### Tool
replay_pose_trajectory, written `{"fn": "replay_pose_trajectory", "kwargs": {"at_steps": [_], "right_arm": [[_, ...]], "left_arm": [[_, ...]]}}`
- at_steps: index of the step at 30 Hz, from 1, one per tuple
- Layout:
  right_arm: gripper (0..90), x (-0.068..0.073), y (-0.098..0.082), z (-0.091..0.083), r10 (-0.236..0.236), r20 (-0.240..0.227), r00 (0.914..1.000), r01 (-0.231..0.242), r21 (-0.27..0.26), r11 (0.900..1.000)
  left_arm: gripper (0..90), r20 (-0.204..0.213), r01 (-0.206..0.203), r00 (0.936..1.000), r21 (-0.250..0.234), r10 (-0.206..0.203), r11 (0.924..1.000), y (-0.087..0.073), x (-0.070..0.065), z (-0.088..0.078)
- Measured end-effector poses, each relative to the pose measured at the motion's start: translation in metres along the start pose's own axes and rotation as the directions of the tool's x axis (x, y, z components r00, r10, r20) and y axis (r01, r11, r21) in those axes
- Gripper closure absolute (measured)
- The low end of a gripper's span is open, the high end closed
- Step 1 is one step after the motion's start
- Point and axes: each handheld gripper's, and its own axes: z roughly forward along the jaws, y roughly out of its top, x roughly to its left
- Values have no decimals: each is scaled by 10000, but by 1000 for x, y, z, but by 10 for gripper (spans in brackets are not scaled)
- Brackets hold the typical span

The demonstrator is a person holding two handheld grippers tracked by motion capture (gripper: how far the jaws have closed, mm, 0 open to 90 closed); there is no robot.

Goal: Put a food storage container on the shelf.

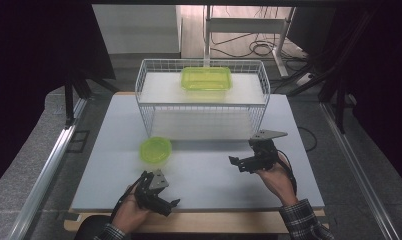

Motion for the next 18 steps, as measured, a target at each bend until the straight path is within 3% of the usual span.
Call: {"fn": "replay_pose_trajectory", "kwargs": {"at_steps": [9,18], "right_arm": [[0,4,-21,5,181,-131,9998,-180,45,9998],[5,14,-44,10,-63,24,10000,62,354,9994]], "left_arm": [[3,9,-16,10000,-76,16,10000,0,0,-1],[3,-11,-6,10000,-118,6,9999,0,0,-1]]}}
